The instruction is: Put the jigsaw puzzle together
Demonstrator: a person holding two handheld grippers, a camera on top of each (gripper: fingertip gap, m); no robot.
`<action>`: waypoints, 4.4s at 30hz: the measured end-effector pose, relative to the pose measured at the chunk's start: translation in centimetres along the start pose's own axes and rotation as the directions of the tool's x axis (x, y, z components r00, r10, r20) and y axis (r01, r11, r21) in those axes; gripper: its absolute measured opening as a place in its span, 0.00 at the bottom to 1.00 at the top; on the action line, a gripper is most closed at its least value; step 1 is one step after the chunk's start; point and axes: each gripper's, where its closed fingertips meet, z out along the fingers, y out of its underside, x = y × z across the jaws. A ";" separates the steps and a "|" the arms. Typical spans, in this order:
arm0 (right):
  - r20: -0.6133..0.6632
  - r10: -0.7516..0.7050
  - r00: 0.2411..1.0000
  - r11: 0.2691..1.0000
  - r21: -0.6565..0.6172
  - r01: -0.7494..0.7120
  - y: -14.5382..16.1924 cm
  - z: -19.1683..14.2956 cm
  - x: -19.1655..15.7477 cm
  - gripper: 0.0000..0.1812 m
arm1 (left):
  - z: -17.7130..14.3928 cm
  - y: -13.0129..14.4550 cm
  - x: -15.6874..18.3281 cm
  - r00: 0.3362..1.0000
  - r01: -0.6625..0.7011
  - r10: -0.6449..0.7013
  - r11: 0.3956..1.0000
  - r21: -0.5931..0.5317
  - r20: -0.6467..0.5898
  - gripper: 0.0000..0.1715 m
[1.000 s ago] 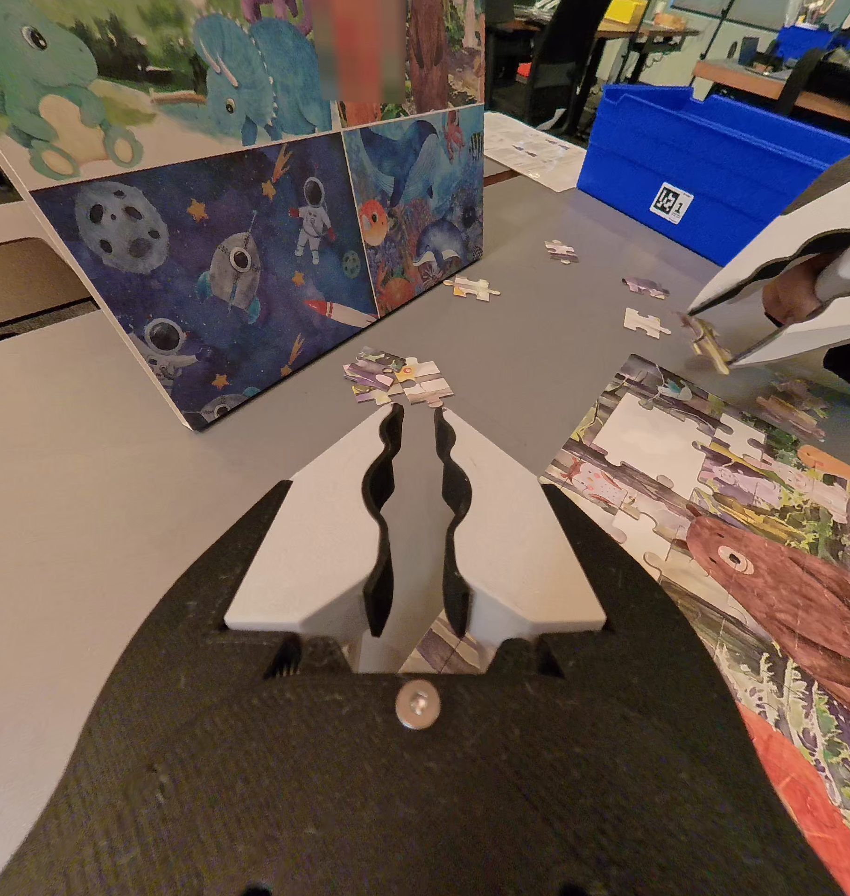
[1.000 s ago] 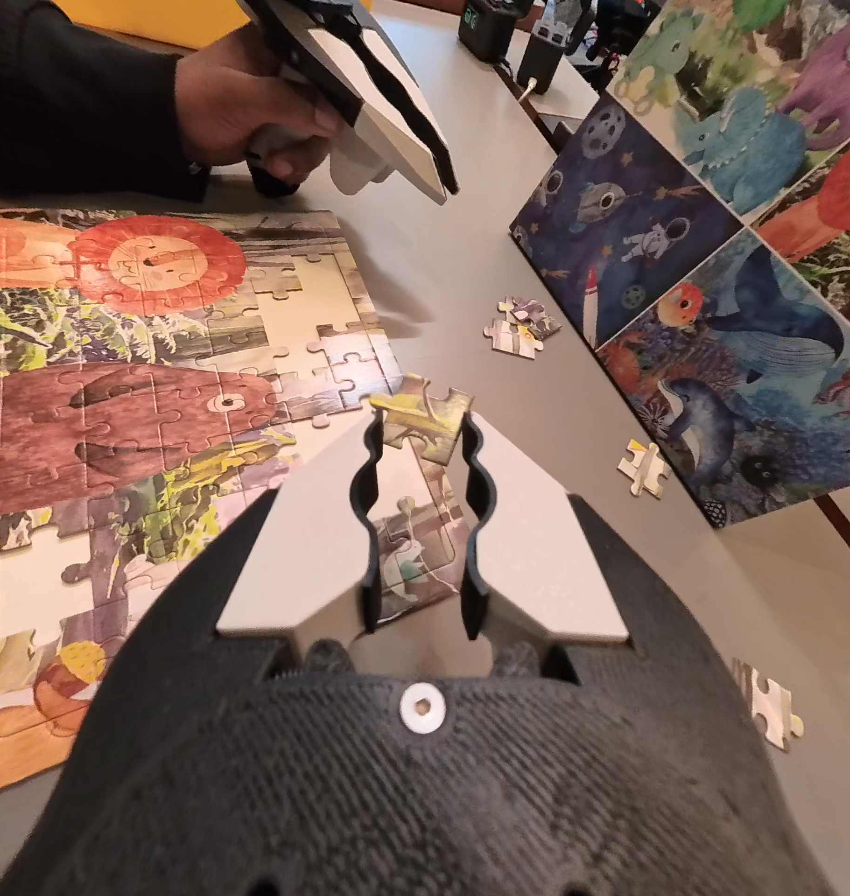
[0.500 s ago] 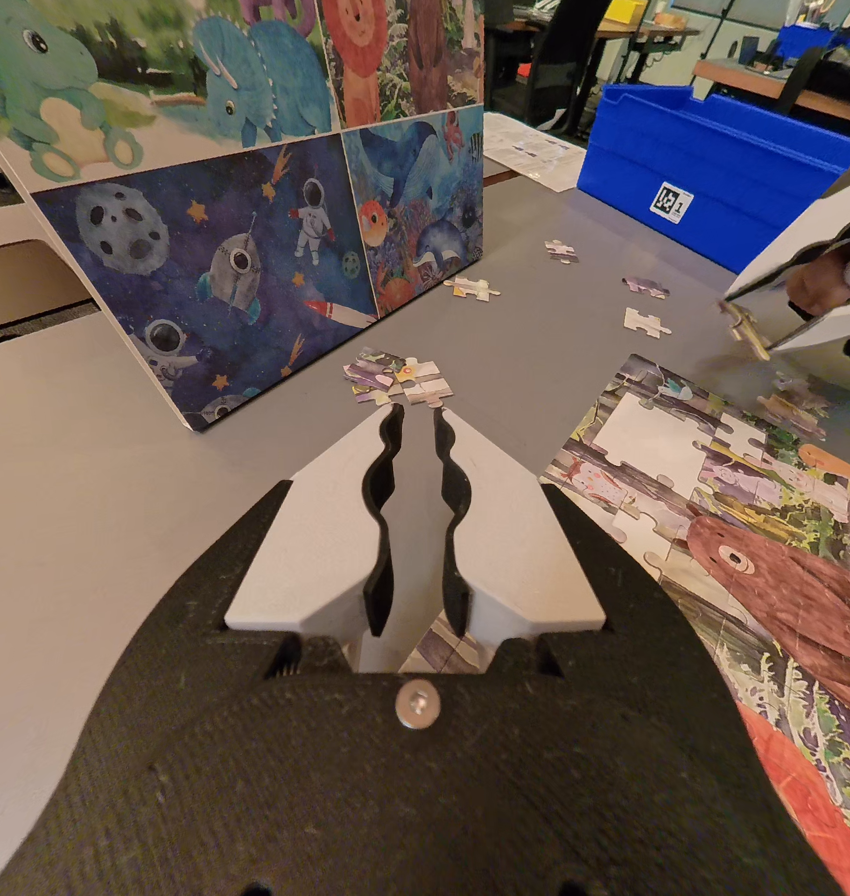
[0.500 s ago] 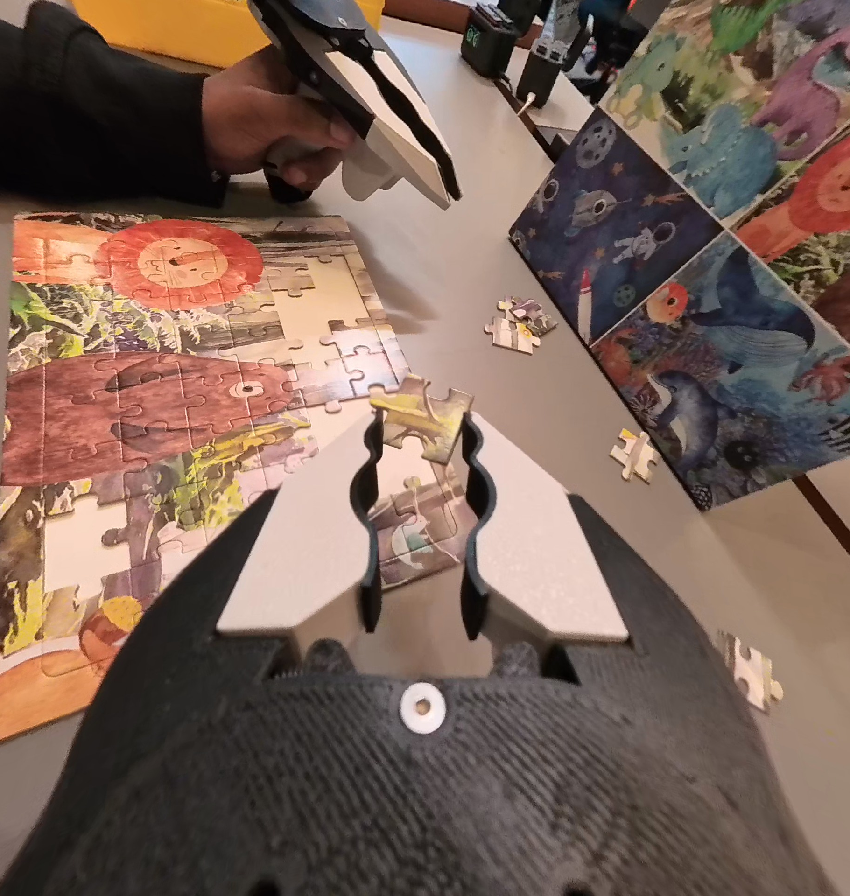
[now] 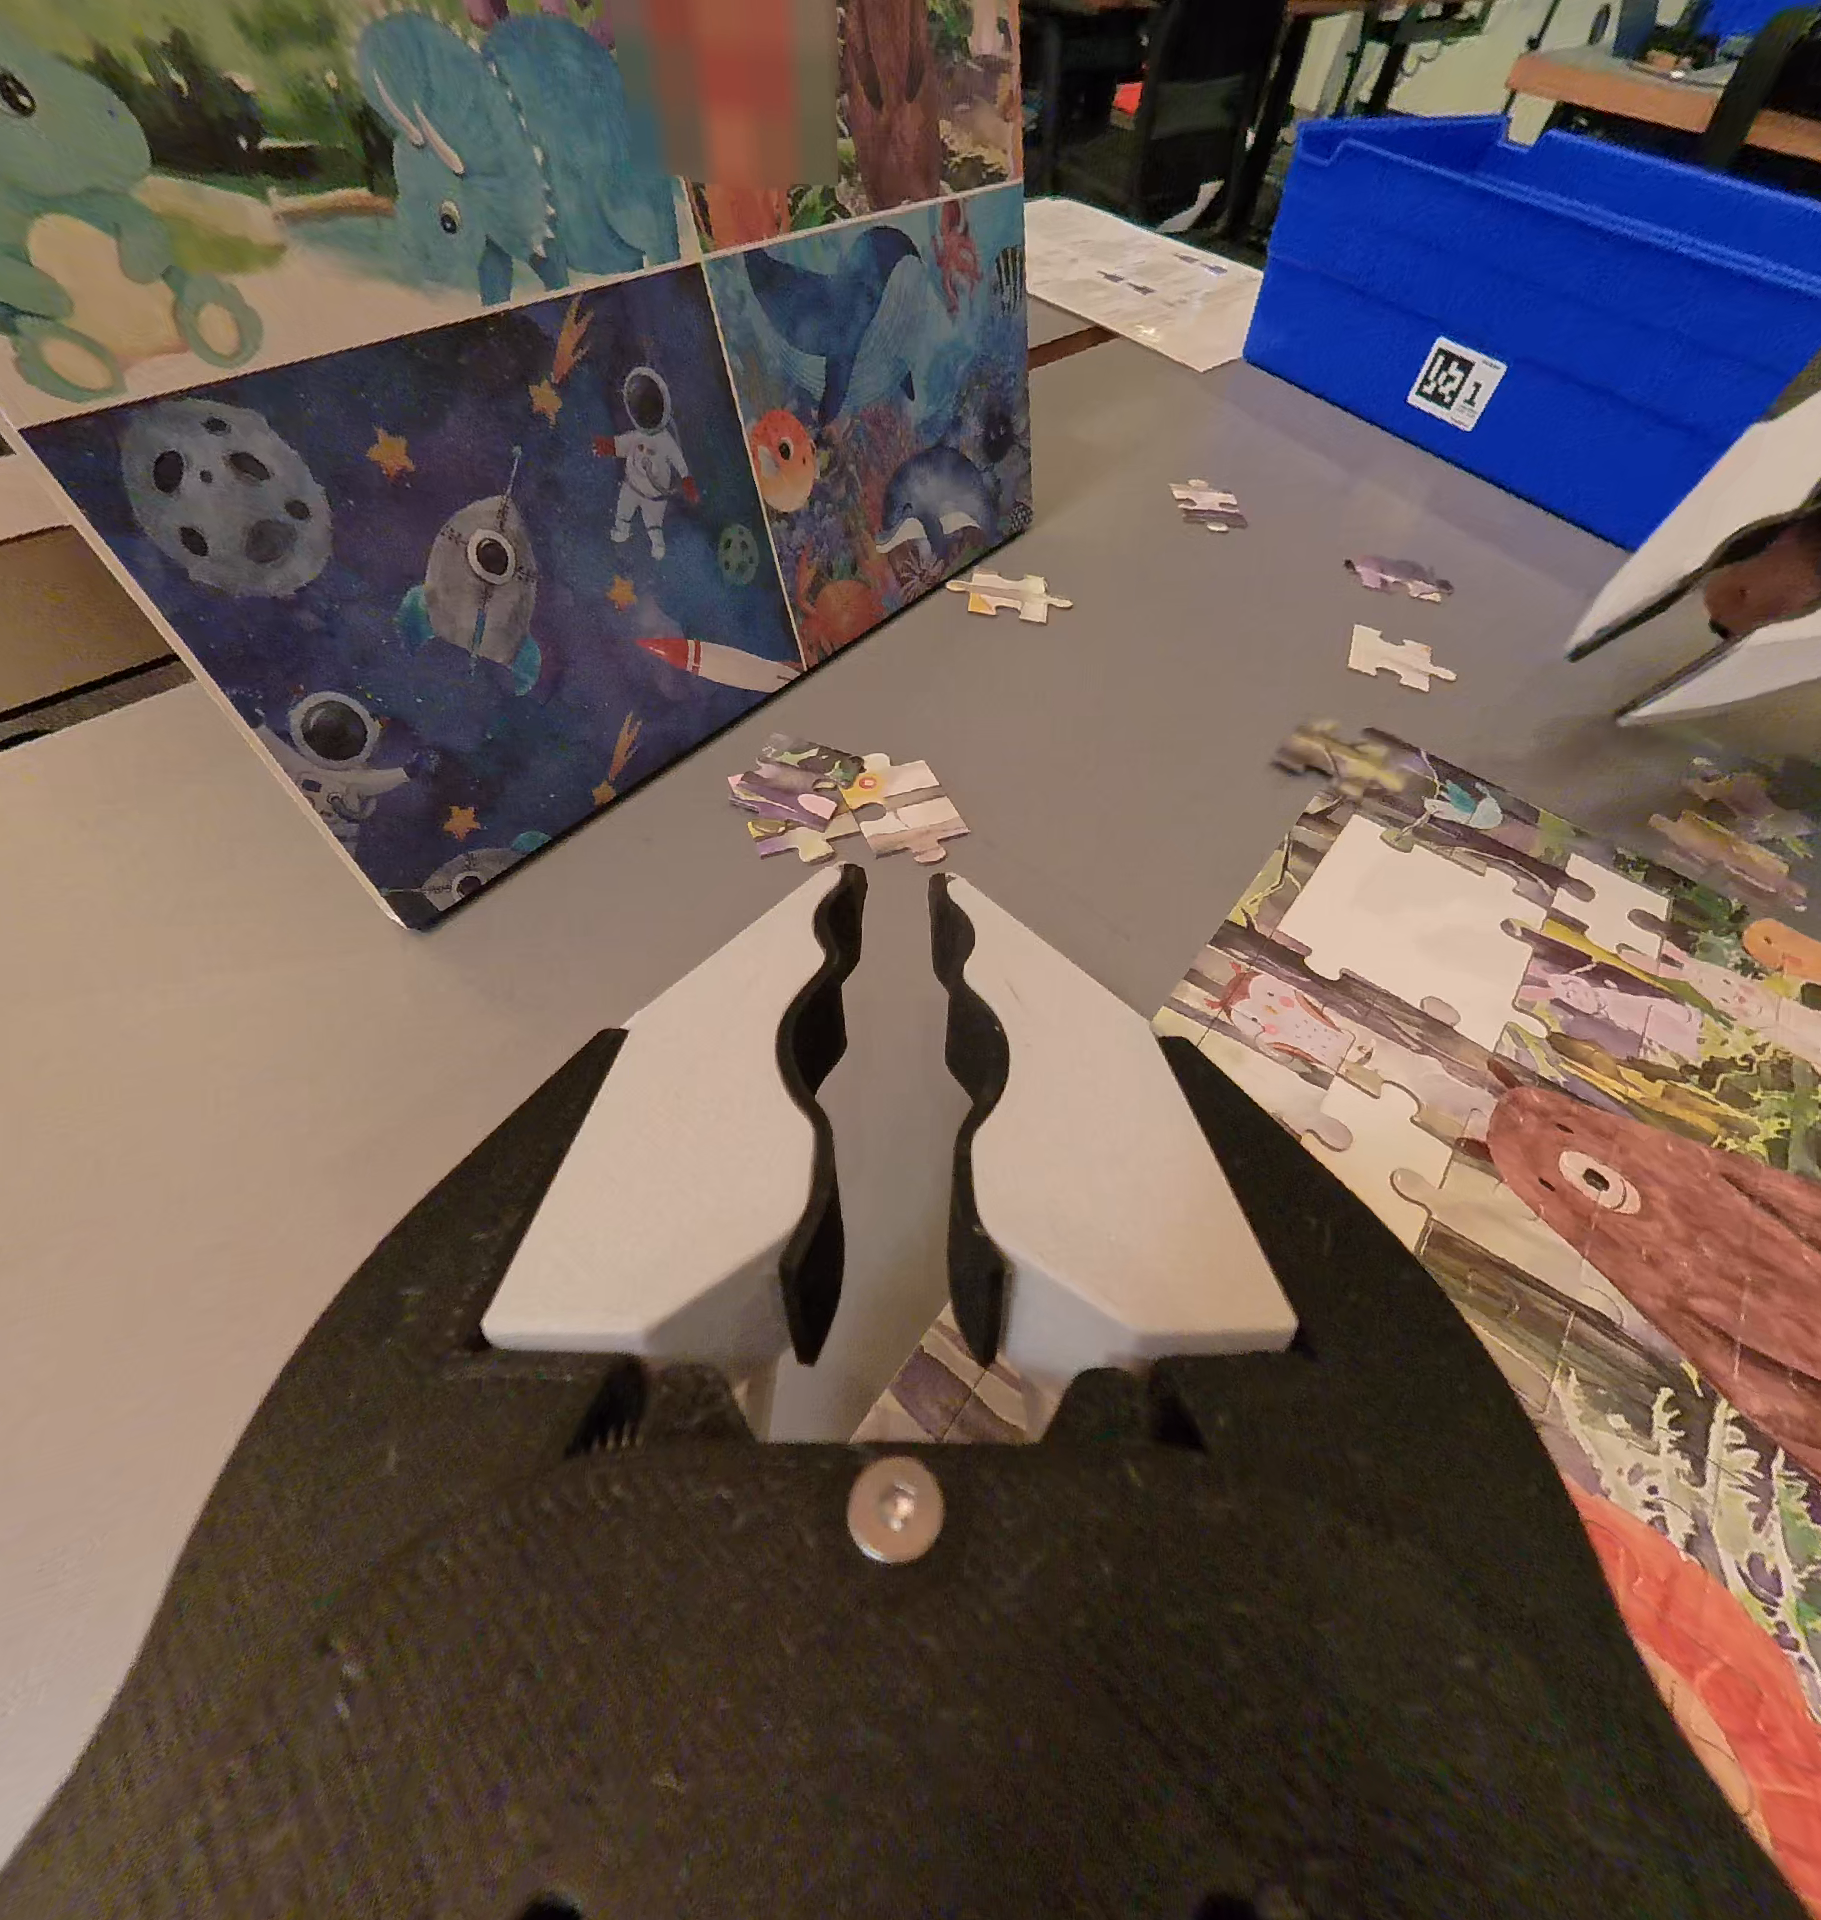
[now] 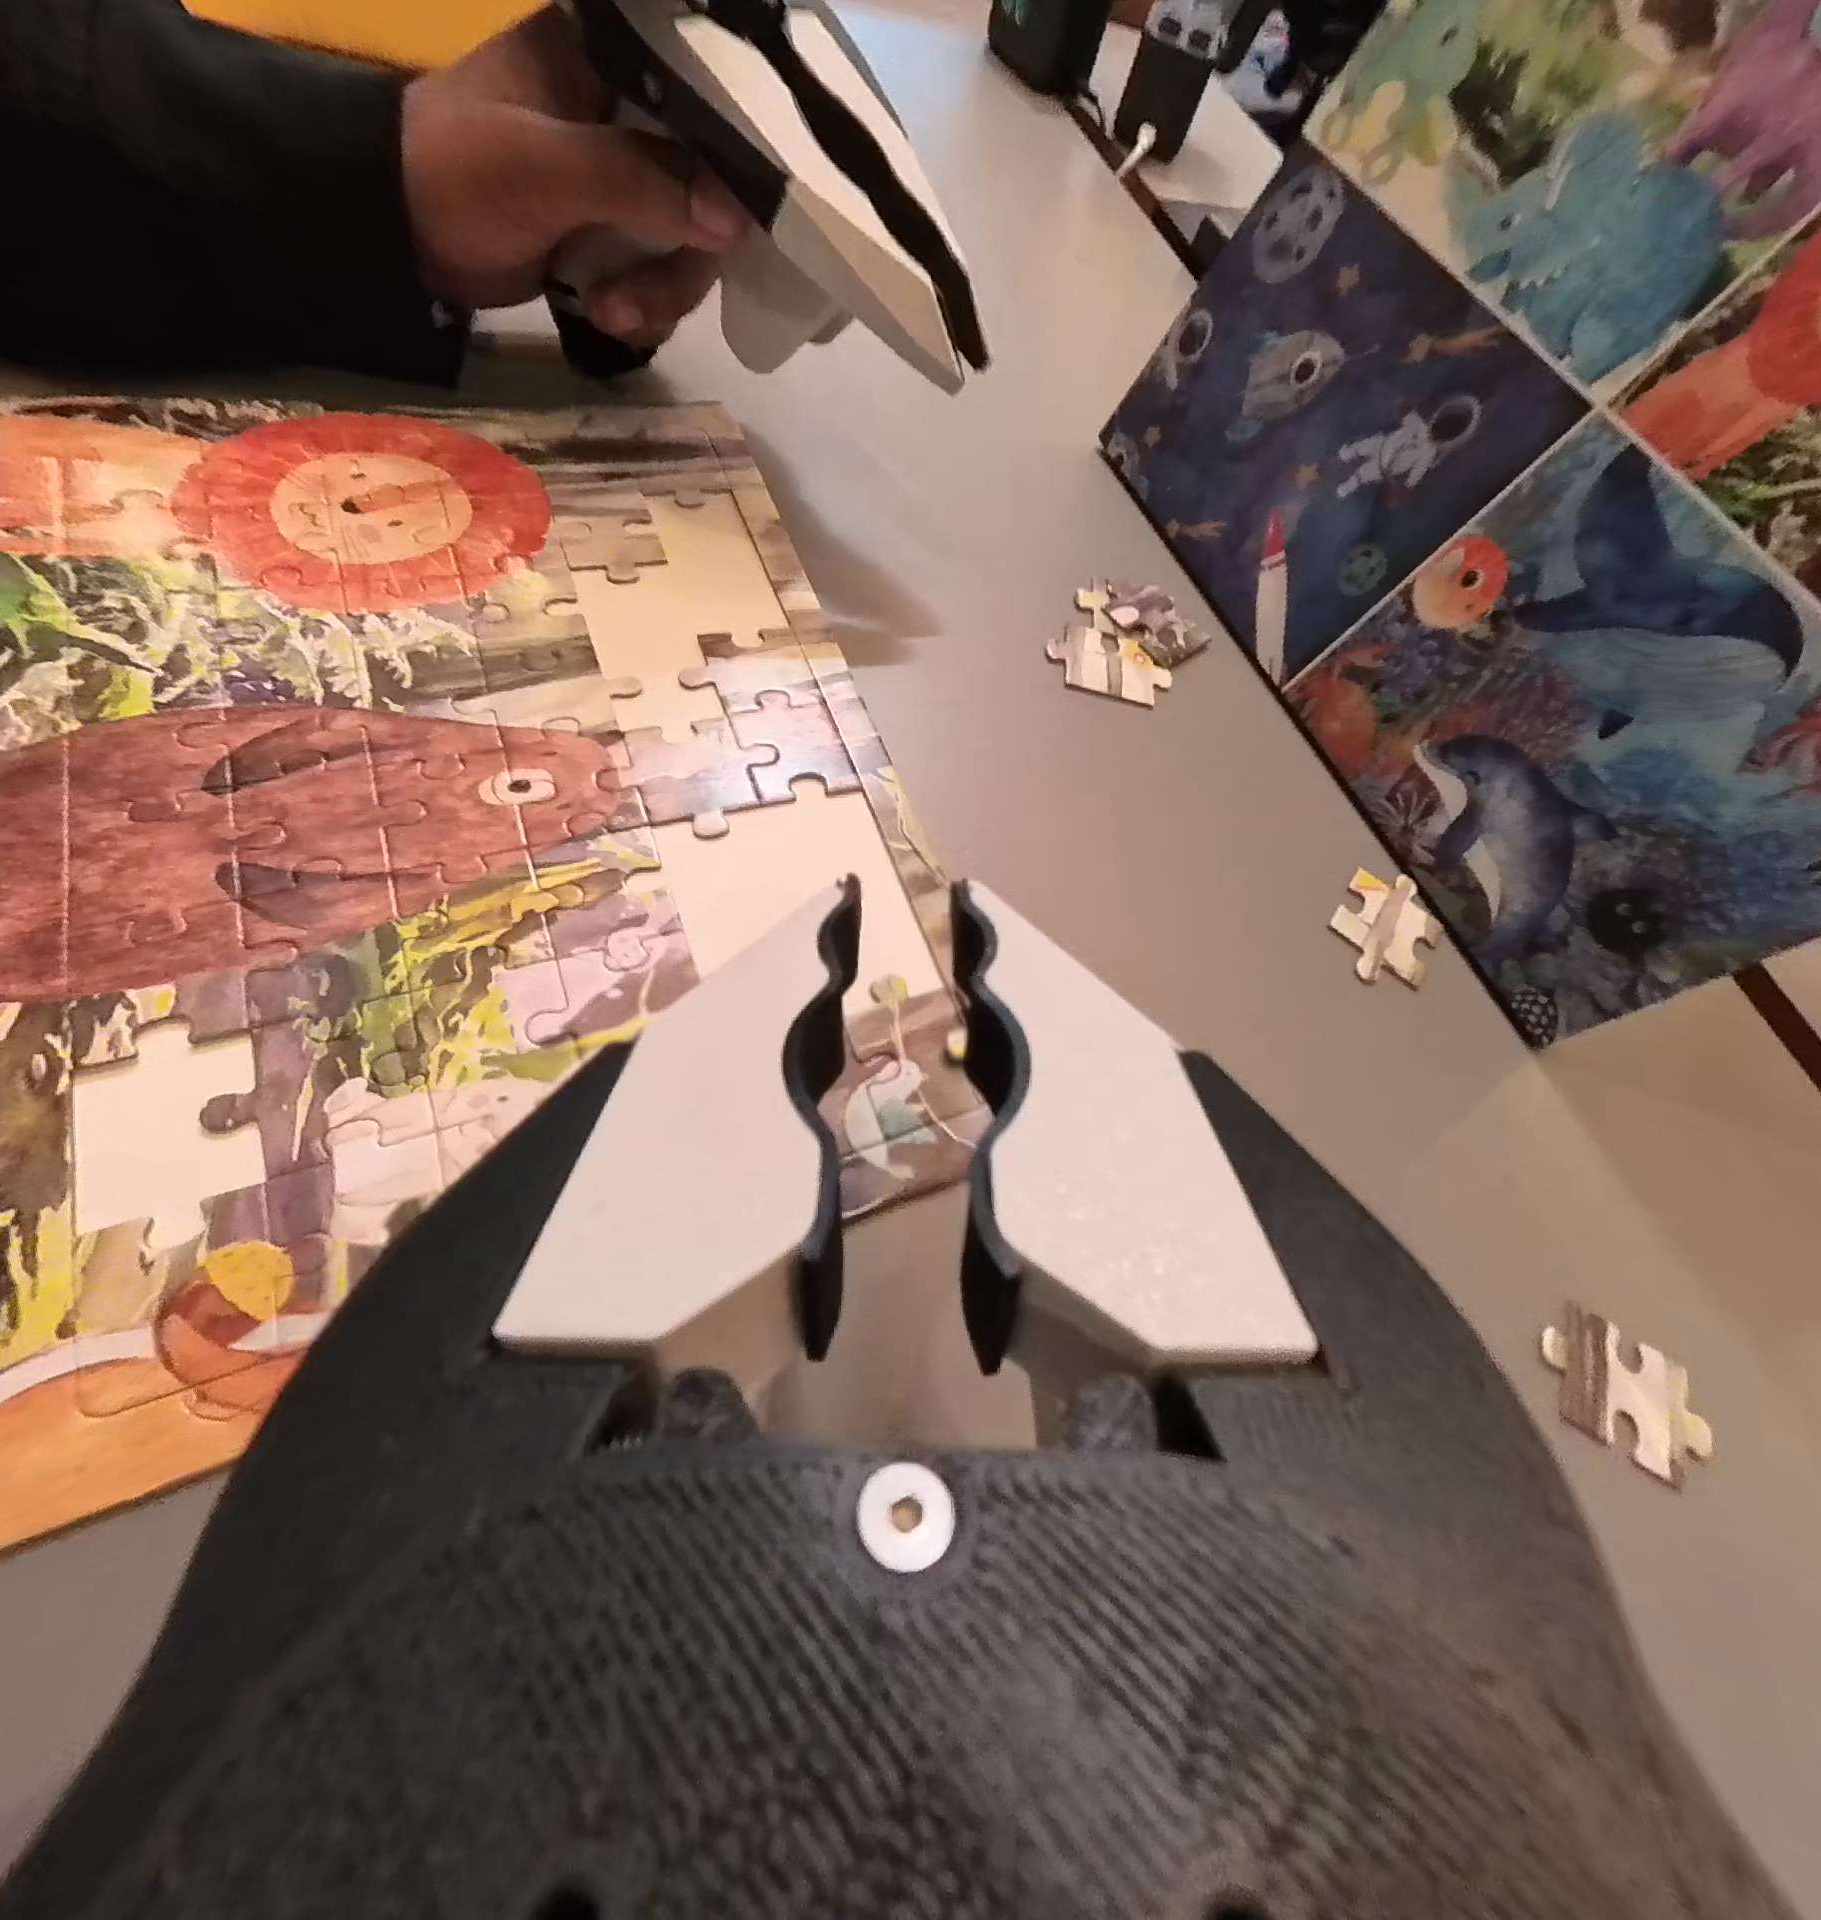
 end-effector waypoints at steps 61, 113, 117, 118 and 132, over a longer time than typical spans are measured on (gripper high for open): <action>-0.017 0.268 0.963 0.938 -0.222 -0.265 5.2 3.7 0.8 0.12 | 0.6 0.5 0.9 0.999 -0.046 0.046 0.998 -0.048 -0.011 0.06; 0.063 0.225 0.972 0.955 -0.211 -0.207 4.3 4.2 -1.4 0.21 | 0.8 0.8 0.9 0.999 -0.039 0.038 0.997 -0.065 -0.020 0.06; 0.055 0.208 0.977 0.959 -0.209 -0.193 4.2 4.1 -1.3 0.22 | 0.8 0.8 0.9 0.999 -0.040 0.039 0.997 -0.068 -0.021 0.06; 0.053 0.202 0.978 0.960 -0.207 -0.187 4.2 4.1 -1.3 0.22 | 0.8 0.8 0.9 0.999 -0.040 0.039 0.997 -0.069 -0.021 0.06; 0.053 0.187 0.981 0.964 -0.201 -0.172 3.8 3.4 -1.1 0.21 | 0.8 0.8 0.9 0.999 -0.037 0.036 0.997 -0.067 -0.022 0.06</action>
